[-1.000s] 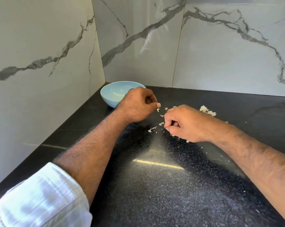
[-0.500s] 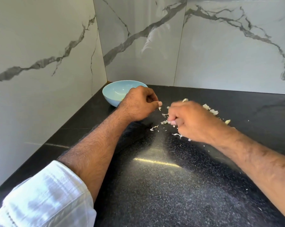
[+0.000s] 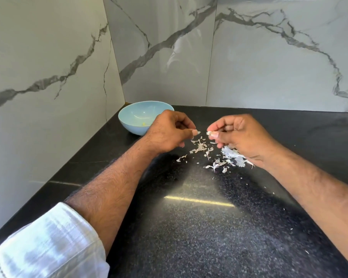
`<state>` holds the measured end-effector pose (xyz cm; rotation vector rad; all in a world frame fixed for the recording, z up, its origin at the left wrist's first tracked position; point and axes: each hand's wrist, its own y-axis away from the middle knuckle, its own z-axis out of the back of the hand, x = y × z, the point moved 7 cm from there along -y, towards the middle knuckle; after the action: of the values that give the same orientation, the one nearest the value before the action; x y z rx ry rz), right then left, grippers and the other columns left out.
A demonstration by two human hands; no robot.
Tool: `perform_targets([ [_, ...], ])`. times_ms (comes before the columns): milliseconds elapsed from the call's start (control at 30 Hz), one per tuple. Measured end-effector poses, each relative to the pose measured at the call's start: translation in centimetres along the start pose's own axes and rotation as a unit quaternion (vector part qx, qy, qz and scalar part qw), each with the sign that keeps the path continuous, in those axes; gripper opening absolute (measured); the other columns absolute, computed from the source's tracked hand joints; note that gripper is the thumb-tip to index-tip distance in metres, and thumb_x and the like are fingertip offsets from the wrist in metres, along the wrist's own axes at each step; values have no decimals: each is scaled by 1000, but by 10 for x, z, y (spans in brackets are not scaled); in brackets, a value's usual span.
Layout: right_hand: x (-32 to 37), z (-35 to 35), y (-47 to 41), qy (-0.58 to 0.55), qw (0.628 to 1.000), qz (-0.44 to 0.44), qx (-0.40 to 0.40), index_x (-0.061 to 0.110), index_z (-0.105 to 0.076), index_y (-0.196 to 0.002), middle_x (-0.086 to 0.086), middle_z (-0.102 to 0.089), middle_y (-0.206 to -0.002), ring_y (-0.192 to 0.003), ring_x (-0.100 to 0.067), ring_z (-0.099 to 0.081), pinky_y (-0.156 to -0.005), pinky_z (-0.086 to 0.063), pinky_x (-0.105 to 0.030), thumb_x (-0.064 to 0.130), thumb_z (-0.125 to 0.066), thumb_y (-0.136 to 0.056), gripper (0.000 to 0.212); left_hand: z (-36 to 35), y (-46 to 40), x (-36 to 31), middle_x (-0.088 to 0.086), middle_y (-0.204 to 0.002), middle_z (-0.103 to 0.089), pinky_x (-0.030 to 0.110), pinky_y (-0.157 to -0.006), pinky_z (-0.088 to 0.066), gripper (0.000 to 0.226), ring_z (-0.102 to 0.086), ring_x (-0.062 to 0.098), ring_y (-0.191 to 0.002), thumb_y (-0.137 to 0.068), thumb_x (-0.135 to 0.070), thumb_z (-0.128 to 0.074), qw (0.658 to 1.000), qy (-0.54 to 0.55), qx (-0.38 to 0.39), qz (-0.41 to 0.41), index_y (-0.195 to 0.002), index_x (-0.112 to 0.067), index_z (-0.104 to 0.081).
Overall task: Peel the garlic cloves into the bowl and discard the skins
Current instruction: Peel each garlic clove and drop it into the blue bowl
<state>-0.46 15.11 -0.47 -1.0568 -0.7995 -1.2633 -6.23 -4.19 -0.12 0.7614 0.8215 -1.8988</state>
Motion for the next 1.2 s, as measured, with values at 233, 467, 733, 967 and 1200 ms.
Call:
perform_targets([
  [233,-14,11,-4,-134,989,-57,4,-2,-73,-106,-23,-78,-95,-74,-22,-71,-74,-60,-36,-4,-79,-83,24,-17,5,-11,17,-90,-79,29,-65,-58,10,-66,18,-60,-92,-17,-85,998,62,14,-27,-97,-10,-80],
  [467,-16,8,-6,-97,995,-34,4,1,-77,-102,-22,-78,-91,-73,-22,-71,-70,-63,-31,2,-81,-85,18,-20,5,-12,18,-84,-77,40,-67,-61,10,-67,22,-61,-93,-20,-84,996,74,10,-46,-95,-11,-80],
  [733,-19,2,-7,-99,994,-36,6,2,-78,-97,-17,-77,-83,-68,-19,-70,-69,-64,-33,2,-82,-86,12,-23,7,-22,1,-69,-75,27,-57,-58,6,-71,14,-56,-99,-17,-77,995,-17,0,-94,-95,-12,-78],
  [967,-19,3,-7,-129,991,-37,12,0,-78,-101,-22,-77,-89,-74,-23,-71,-73,-63,-36,3,-82,-85,17,-29,5,-17,0,-69,-74,21,-49,-47,9,-65,12,-55,-102,-10,-72,996,70,19,-59,-96,-3,-74],
  [1200,-17,3,-7,-78,997,0,-17,2,-78,-97,-16,-77,-79,-65,-20,-73,-63,-64,-29,3,-82,-86,13,-34,4,-13,-5,-59,-67,23,-49,-46,13,-59,6,-50,-103,-13,-68,998,46,18,-33,-91,-11,-73],
])
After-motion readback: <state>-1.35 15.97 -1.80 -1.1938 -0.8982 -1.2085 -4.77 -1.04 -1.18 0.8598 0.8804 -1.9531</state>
